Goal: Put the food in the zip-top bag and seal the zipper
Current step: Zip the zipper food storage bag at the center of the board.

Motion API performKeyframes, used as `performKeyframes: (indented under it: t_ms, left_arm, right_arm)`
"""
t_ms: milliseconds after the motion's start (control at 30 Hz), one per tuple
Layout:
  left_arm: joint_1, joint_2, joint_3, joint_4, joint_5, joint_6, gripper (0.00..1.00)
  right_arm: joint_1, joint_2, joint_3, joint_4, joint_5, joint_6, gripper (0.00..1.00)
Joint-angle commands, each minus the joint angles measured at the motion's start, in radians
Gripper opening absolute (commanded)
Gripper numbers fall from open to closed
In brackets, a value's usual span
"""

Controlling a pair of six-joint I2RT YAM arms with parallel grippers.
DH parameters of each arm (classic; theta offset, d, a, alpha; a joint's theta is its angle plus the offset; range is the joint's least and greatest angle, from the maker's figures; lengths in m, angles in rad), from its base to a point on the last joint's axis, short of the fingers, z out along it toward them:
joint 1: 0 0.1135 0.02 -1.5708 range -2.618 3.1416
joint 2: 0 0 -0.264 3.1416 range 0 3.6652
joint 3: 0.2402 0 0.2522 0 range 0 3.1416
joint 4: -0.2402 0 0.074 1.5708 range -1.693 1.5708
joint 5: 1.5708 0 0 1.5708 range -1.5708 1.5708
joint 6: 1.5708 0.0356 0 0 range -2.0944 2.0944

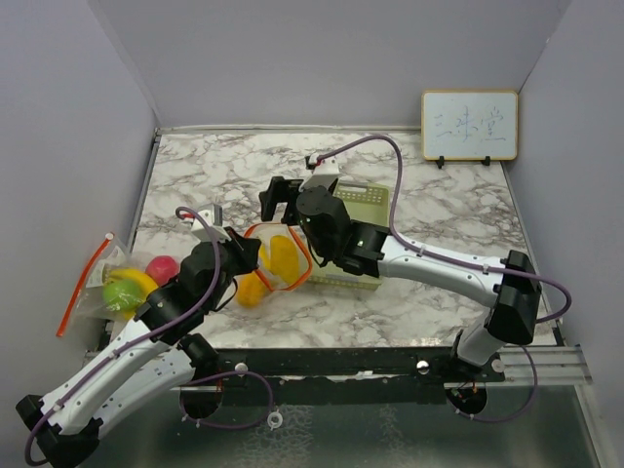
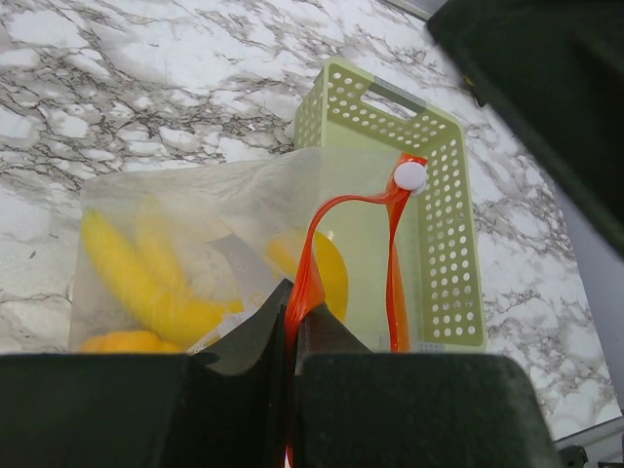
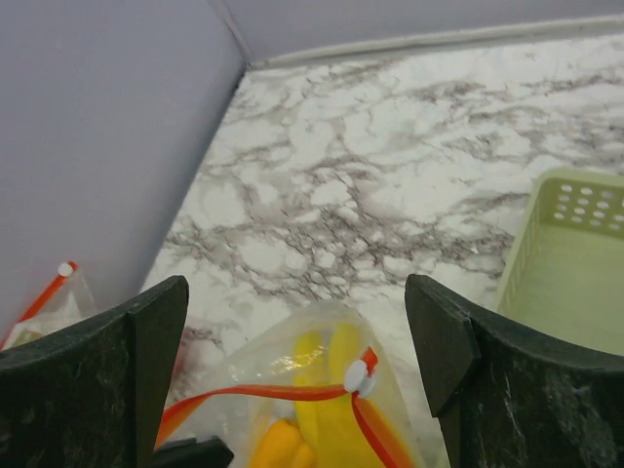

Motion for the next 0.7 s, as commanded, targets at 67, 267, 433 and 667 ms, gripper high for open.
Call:
performKeyframes:
  t_ms: [67,267,433,667]
  left_arm:
    - [0.004,-0.027,-0.004,0.040,0.021,0.000,0.00]
    - [0.004,-0.040,-0.012,0.039,0.016,0.000,0.00]
    - [0.003,-0.033,-0.011,0.044,0.018,-0.001,0.00]
    - [0.004,-0.037,-0.017,0.046,0.013,-0.004,0.00]
  right_arm:
    - [-0.045,0.022,-0.005,-0.256,-0.035,0.178,0.85]
    - [-0.067,0.022,-0.048,-0.241,-0.165,0.199,0.72]
    - [-0.069,0.058,-0.035,-0.230,-0.239,0.199,0.61]
    - [-0.069,0.079,-0.027,-0.214,-0.316,0.222,0.21]
